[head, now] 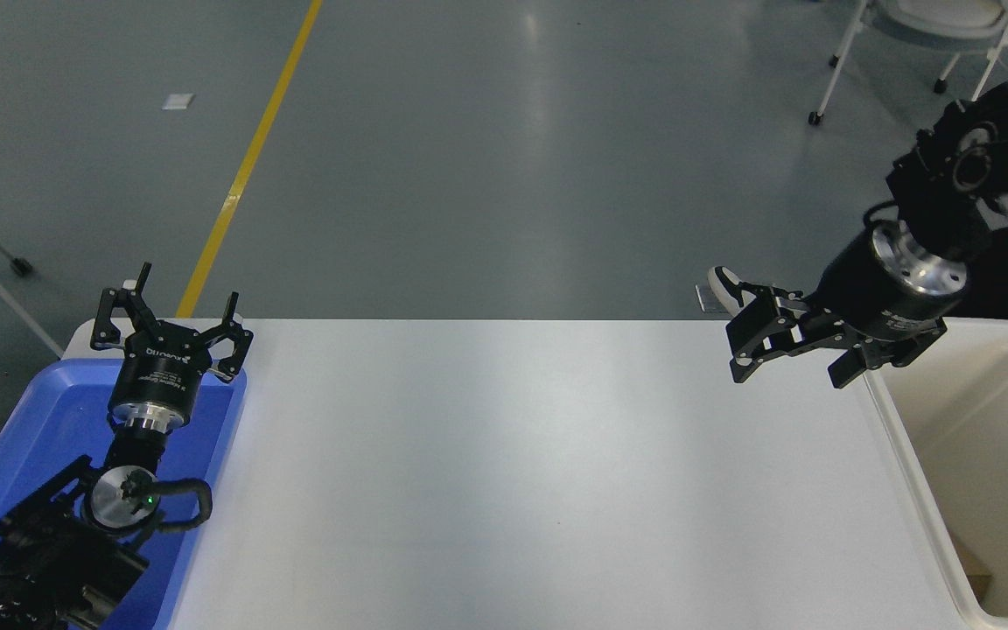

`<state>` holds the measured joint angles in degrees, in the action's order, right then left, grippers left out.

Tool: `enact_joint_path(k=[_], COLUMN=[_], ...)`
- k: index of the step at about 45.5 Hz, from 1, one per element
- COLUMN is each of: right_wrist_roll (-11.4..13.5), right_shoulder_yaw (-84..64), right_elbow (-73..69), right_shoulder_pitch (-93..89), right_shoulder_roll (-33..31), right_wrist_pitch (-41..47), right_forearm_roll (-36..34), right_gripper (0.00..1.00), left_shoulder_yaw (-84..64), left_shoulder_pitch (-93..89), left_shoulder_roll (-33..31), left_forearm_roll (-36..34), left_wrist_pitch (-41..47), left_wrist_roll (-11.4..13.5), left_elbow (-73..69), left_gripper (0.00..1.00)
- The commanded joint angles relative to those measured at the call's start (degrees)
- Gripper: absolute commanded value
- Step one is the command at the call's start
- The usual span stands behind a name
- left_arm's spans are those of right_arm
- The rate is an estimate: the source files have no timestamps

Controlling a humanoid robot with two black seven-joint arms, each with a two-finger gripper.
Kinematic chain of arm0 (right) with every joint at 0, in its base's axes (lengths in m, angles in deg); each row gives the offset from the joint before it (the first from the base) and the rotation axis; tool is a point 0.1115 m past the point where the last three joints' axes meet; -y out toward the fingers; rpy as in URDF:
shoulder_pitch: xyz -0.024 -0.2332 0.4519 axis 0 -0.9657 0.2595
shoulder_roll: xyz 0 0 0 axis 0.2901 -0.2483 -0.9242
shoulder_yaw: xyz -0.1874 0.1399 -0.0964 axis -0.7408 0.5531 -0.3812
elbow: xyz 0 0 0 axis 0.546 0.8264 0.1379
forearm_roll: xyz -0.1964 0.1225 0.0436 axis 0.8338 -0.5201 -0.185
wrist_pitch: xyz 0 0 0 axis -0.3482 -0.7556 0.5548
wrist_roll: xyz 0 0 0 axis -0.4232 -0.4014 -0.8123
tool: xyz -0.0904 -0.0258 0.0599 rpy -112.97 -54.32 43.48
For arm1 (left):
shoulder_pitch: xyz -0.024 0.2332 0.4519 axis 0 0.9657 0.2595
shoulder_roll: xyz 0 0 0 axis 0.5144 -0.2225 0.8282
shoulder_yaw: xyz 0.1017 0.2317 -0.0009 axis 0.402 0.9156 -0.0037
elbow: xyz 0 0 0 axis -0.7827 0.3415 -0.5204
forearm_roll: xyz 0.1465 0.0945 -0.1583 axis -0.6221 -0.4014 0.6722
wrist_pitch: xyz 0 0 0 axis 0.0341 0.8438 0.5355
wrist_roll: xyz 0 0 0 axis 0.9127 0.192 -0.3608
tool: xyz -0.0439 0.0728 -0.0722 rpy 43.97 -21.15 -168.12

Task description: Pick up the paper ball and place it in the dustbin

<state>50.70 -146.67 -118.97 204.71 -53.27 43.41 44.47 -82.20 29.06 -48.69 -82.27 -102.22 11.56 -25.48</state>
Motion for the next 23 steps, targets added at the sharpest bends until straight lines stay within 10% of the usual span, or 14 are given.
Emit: enact_joint_path(k=[1,23], right_wrist_roll=[0.0,0.0], right_shoulder_yaw=[-1.2,-1.9], right_elbow=[-1.1,-1.1], right_shoulder_pitch=[5.3,6.1], right_shoulder_roll=[9.0,9.7], right_wrist_pitch=[1.2,1.2], right_forearm_roll=[-6.6,-6.5], right_gripper=[1.00,1.00], left_shoulder_yaw=[0.0,0.0], left_shoulder_pitch=[0.0,0.0], left_shoulder_roll=[0.0,0.0], left_forearm_roll=[0.0,0.0], left_wrist_pitch=[0.0,0.1], left_wrist_roll=[0.0,0.0], left_elbow=[0.0,0.0], left_gripper=[1.00,1.00])
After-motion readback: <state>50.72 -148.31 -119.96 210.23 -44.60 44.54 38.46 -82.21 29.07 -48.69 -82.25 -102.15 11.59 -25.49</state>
